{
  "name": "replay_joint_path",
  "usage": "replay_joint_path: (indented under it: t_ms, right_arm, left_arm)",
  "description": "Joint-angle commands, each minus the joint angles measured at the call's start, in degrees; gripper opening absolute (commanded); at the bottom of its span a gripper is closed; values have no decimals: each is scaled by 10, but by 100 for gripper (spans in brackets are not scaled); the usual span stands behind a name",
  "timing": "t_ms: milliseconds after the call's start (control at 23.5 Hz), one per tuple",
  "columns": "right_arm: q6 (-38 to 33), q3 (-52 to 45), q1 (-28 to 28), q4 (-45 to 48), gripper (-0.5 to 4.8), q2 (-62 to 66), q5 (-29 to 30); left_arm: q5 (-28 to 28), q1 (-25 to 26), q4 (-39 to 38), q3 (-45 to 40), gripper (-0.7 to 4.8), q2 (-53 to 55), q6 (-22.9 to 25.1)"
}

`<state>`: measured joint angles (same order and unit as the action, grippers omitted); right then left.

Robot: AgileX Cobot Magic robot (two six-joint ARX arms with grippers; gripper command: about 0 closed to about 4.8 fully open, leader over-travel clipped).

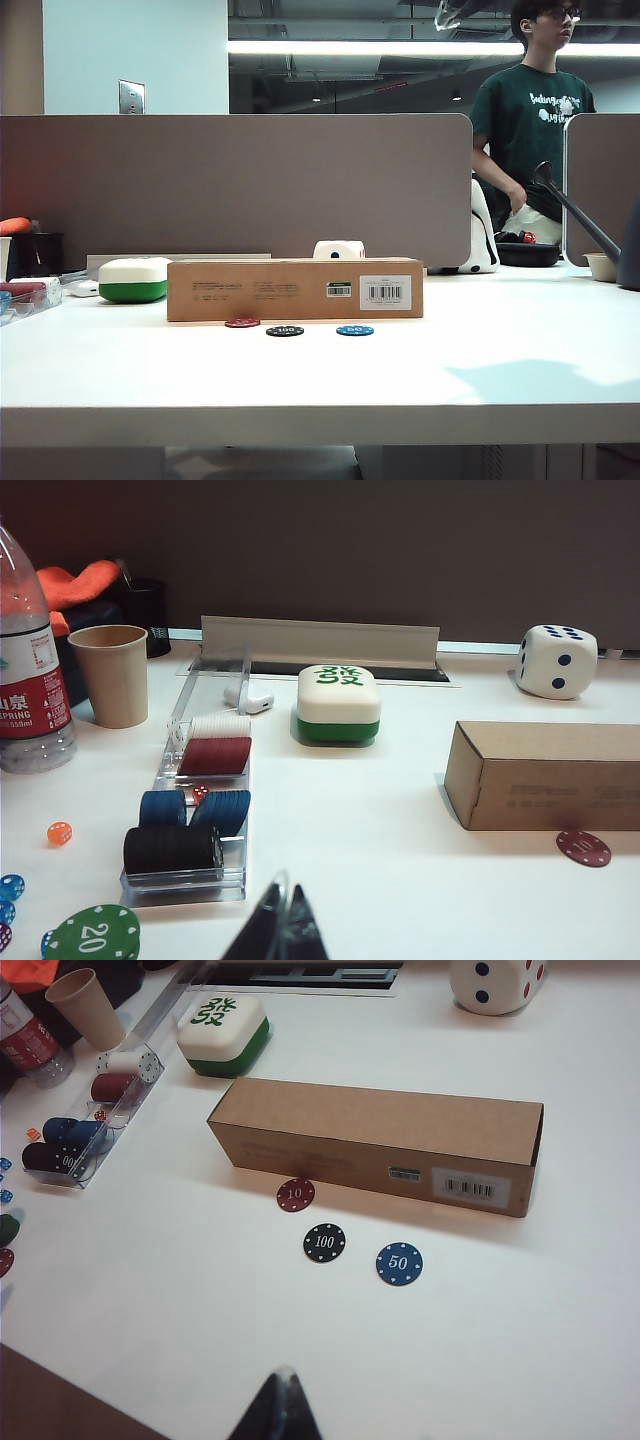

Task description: Push the chip with the lowest value in the row forward next to the rectangular box.

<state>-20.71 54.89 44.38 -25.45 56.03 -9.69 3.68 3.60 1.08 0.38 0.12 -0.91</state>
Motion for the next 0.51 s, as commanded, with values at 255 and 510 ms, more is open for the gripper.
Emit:
replay_joint_path:
  t_ms: [255,510]
  right_arm:
    - [15,-24,47,9,-5,-35,-122]
    - [10,-79,71,51,-5,-79,-163]
  left_arm:
    - [0,-2,7,0,-5,0,2]
    - [0,-3,3,0,-5,0,2]
